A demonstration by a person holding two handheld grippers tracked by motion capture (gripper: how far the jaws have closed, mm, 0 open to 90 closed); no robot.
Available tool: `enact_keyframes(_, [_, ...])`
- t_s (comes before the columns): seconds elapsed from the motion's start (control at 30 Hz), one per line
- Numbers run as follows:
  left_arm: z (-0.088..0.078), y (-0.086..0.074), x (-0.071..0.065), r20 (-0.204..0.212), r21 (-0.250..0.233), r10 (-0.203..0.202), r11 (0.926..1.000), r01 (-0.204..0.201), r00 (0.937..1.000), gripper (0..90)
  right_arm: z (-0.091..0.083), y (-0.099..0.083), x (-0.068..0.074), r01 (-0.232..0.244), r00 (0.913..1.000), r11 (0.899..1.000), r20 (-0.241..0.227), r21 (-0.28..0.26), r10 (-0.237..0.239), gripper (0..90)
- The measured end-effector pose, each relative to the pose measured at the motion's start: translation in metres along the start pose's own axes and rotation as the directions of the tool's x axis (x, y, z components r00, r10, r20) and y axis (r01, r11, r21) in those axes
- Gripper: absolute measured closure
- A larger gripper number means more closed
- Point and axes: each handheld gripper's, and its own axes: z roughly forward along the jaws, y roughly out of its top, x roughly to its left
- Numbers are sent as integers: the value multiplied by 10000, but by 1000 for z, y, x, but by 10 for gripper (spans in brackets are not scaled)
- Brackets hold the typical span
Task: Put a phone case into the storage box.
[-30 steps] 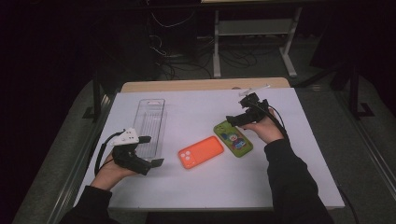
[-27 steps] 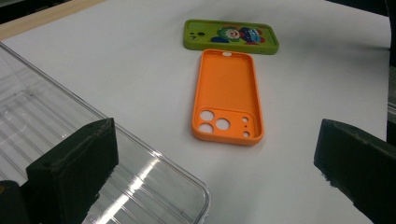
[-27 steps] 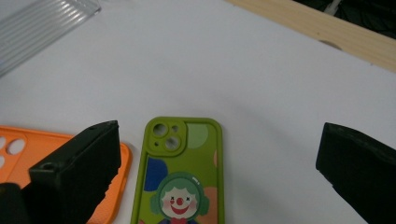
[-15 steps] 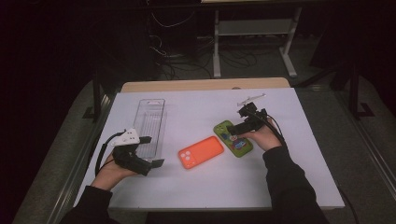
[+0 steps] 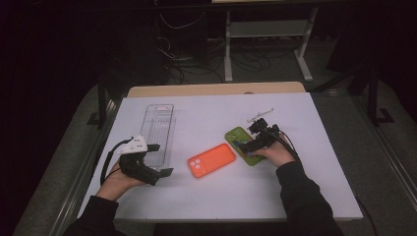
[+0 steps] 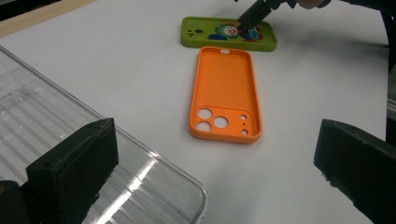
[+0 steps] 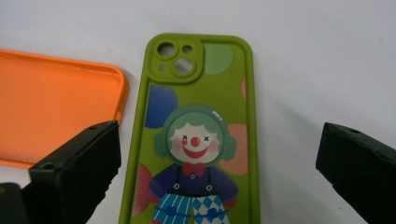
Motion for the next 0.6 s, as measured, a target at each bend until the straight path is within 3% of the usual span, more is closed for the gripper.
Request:
enact_keyframes(0.3, [1, 0, -2, 10, -100, -197, 9998, 197, 9998, 0, 4, -10, 3, 179, 9998, 9976, -88, 672, -173, 0])
enact_keyframes(0.4, [1, 0, -1, -9, -89, -32, 10000, 32, 10000, 0, 6, -14, 4, 29, 9999, 9971, -140, 764, -18, 0])
enact_keyframes(0.6, [2, -1, -2, 42, -83, -105, 9999, 105, 9999, 0, 13, -17, 10, 370, 9992, 9939, -175, 1039, -354, 0])
